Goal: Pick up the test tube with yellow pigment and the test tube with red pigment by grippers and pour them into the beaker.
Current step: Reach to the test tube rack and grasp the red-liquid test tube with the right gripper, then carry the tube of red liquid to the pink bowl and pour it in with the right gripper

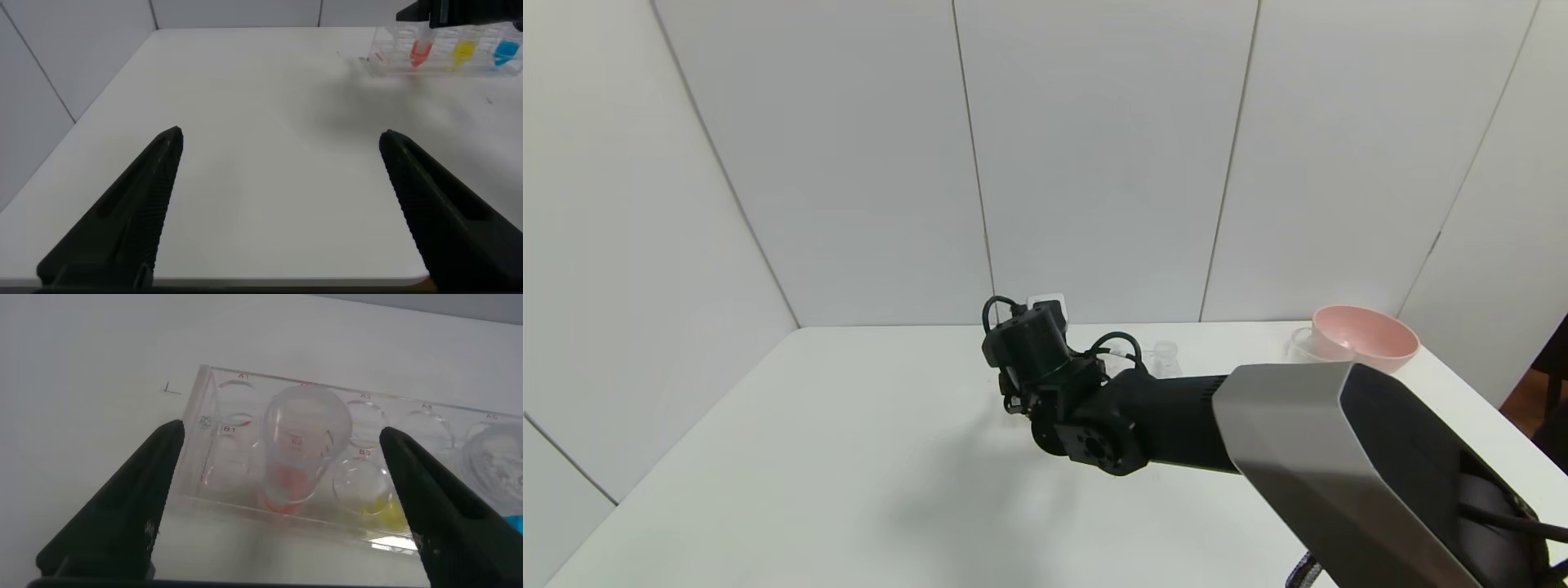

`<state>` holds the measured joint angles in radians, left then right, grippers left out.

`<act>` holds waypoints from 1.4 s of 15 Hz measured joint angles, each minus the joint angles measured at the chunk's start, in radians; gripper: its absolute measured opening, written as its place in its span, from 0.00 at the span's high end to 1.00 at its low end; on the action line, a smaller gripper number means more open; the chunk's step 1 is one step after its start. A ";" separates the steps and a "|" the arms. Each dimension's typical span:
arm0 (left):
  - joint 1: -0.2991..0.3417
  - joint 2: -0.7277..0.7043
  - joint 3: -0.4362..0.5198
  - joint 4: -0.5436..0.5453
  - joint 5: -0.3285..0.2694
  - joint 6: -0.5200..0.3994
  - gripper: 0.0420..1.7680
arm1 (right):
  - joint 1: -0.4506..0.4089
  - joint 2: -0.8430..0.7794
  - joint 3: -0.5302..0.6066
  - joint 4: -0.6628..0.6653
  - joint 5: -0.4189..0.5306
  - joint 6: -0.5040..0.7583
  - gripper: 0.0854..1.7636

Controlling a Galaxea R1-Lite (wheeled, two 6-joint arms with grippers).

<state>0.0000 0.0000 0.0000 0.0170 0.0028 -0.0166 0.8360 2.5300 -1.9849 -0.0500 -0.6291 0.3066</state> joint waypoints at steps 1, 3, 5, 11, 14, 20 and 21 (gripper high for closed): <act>0.000 0.000 0.000 0.000 0.000 0.000 0.03 | -0.001 0.007 0.000 -0.010 0.000 0.000 0.03; 0.000 0.000 0.000 0.000 0.000 0.000 0.03 | -0.003 0.021 0.000 -0.019 0.001 0.001 0.03; 0.000 0.000 0.000 0.000 0.000 0.000 0.03 | -0.005 0.026 0.000 -0.016 0.002 0.002 0.03; 0.000 0.000 0.000 0.000 0.000 0.000 0.03 | -0.003 0.021 0.010 -0.002 0.003 0.001 0.13; 0.000 0.000 0.000 0.000 0.000 0.000 0.03 | 0.000 0.016 0.012 0.002 0.004 0.000 0.41; 0.000 0.000 0.000 0.000 0.000 0.000 0.03 | 0.000 0.007 0.021 0.004 0.004 0.005 0.75; 0.000 0.000 0.000 0.000 0.000 0.000 0.03 | 0.000 0.005 0.023 0.002 0.004 0.004 0.75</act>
<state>-0.0004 0.0000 0.0000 0.0170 0.0028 -0.0166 0.8355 2.5349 -1.9617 -0.0477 -0.6249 0.3109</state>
